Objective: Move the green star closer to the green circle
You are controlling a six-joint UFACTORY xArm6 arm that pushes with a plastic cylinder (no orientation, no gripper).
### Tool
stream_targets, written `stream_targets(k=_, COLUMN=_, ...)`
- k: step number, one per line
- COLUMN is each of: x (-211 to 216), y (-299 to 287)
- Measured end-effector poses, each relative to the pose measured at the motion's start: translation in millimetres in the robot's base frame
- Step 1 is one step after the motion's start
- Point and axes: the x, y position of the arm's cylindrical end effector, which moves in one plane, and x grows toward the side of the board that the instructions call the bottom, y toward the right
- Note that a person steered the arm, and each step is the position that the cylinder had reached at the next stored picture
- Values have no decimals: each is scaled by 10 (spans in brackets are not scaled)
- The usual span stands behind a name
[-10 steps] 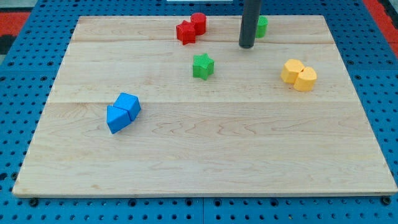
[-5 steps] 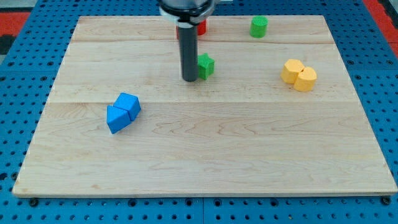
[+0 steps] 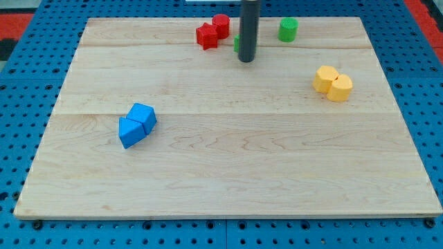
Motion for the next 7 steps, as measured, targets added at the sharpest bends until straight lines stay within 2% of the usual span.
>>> stream_targets(k=2, x=-403, y=-139)
stream_targets(k=7, x=-681, y=1000)
